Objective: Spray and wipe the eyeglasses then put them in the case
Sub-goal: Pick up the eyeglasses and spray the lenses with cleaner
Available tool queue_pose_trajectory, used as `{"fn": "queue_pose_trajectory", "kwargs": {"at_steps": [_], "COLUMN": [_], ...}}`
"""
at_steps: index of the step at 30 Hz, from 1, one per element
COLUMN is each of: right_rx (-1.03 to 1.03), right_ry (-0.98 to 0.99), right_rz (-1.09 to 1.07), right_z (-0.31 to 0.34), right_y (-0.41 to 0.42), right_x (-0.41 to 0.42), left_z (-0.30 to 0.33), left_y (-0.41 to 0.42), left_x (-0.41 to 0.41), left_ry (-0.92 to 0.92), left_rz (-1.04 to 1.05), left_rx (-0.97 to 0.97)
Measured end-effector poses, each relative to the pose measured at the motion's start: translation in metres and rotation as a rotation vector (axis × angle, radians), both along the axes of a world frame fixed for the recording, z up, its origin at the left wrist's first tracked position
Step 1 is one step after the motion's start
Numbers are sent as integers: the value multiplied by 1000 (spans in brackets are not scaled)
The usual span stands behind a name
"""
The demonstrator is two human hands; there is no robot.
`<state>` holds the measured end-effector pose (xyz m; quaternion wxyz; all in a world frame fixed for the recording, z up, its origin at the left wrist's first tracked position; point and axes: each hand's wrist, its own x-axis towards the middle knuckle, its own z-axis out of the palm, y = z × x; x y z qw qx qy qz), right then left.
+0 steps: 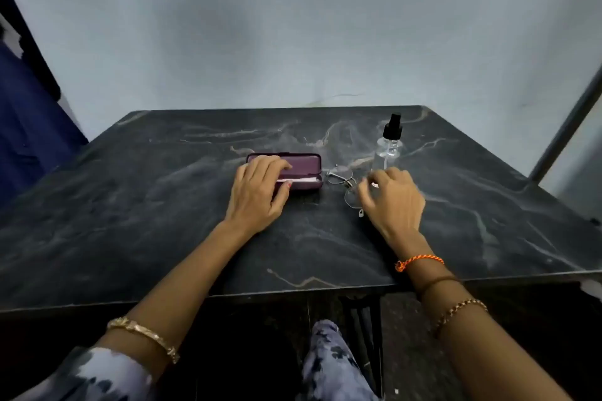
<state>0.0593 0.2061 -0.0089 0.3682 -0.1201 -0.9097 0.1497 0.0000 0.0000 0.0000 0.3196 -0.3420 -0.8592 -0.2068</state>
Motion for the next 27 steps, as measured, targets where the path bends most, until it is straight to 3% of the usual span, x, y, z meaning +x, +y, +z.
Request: {"fn": "queue_pose_trajectory", "kwargs": {"at_steps": [6, 14, 20, 27], "right_rx": [-160, -707, -656, -660], "right_ry": [-119, -163, -193, -175], "right_rz": [-22, 100, 162, 231], "right_z": [2, -2, -1, -5], "right_y": [0, 22, 21, 24], "right_x": [-4, 5, 11, 12], "left_z": [-1, -3, -1, -1], "left_y": [1, 4, 10, 8], "left_x": [2, -4, -5, -5], "left_ry": [22, 27, 55, 16], "left_rz": [-19, -103, -184, -210], "left_rx": [-56, -78, -208, -168]}}
